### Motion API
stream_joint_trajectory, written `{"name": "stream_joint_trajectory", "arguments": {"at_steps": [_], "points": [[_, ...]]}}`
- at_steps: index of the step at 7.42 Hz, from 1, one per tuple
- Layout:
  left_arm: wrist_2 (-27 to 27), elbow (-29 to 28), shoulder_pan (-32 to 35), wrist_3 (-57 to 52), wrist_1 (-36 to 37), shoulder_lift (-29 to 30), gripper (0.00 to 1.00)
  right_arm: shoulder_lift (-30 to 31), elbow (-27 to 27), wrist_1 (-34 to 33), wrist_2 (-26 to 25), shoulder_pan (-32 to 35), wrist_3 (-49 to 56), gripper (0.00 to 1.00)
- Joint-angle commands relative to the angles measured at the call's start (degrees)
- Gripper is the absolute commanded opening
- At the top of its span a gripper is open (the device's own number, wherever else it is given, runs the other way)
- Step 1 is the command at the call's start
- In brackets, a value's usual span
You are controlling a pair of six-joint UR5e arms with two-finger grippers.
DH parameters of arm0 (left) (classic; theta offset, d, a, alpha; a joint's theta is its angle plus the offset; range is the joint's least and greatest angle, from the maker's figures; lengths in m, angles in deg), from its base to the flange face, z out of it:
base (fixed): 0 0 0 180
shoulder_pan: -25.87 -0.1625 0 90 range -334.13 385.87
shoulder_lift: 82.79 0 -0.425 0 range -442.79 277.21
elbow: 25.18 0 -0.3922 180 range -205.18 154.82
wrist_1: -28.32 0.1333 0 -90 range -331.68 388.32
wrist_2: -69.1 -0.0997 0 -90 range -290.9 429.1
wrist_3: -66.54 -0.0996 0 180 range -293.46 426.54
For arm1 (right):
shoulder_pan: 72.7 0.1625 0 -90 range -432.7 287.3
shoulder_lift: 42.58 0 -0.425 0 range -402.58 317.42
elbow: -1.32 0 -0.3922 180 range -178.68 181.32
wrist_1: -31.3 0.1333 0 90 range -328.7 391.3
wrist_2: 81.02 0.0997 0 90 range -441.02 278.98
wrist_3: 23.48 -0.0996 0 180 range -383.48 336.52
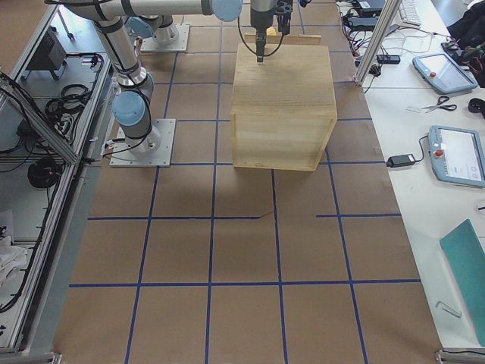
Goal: Open upper drawer
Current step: 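Pull the handle with the left gripper, sliding the drawer outward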
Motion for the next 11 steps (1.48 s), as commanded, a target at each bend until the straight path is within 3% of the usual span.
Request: {"name": "stream_joint_trajectory", "arguments": {"at_steps": [1, 11], "points": [[-0.06, 0.05, -0.65, -0.46, -0.6, 0.0, 1.0, 0.0, 0.0, 0.0, -0.02, 0.0, 0.0, 1.0], [-1.91, 0.05, -4.34, -3.45, -3.58, -1.06, 1.0, 0.0, 0.0, 0.0, 0.07, 0.0, 0.0, 1.0]]}}
